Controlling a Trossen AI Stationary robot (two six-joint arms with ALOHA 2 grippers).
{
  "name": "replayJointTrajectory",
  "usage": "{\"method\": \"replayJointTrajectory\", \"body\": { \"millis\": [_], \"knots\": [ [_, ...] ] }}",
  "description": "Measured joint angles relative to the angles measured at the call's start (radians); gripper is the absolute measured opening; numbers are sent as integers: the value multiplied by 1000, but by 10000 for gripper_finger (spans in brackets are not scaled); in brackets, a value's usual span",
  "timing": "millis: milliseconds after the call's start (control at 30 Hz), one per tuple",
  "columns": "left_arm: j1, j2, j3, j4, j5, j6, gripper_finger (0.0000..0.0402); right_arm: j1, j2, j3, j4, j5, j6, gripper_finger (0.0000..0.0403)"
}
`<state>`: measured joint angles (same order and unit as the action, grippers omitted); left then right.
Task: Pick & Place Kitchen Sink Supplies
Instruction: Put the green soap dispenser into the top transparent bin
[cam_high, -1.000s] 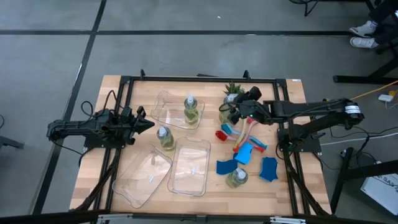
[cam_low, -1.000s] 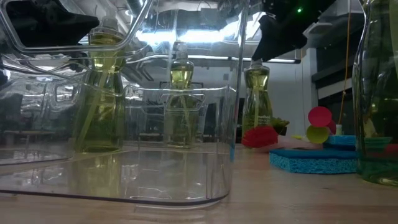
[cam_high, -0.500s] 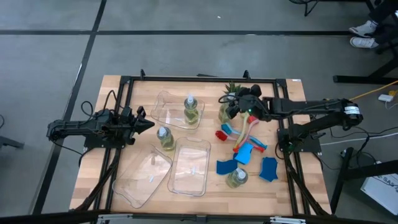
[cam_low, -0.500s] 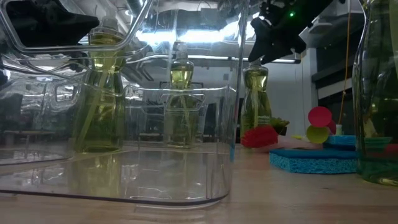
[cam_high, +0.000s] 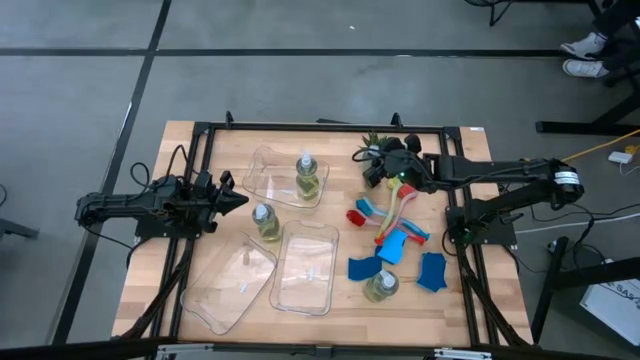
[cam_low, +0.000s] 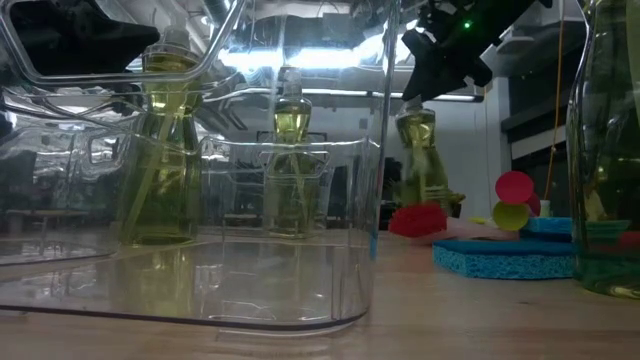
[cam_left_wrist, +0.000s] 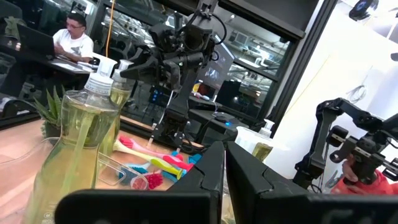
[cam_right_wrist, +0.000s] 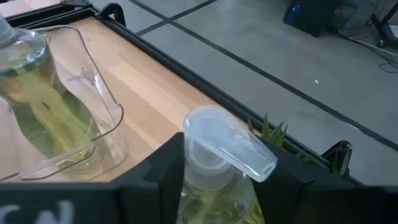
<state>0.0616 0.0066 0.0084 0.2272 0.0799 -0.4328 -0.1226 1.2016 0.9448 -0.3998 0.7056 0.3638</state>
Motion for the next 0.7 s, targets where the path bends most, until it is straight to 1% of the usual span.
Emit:
{"method": "replayJointTrajectory", "body": {
  "millis": [233,333,367,500,700],
  "knots": [
    [0,0,0,0,0,0,11,0,-1,1,-4,6,-4,100],
    [0,0,0,0,0,0,11,0,-1,1,-3,6,-5,95],
    [0,0,0,0,0,0,10,0,-1,1,-12,-2,-5,86],
    [0,0,0,0,0,0,11,0,3,-2,-14,-41,-4,72],
    [0,0,0,0,0,0,11,0,1,-1,-16,-47,-9,10]
  ]
}}
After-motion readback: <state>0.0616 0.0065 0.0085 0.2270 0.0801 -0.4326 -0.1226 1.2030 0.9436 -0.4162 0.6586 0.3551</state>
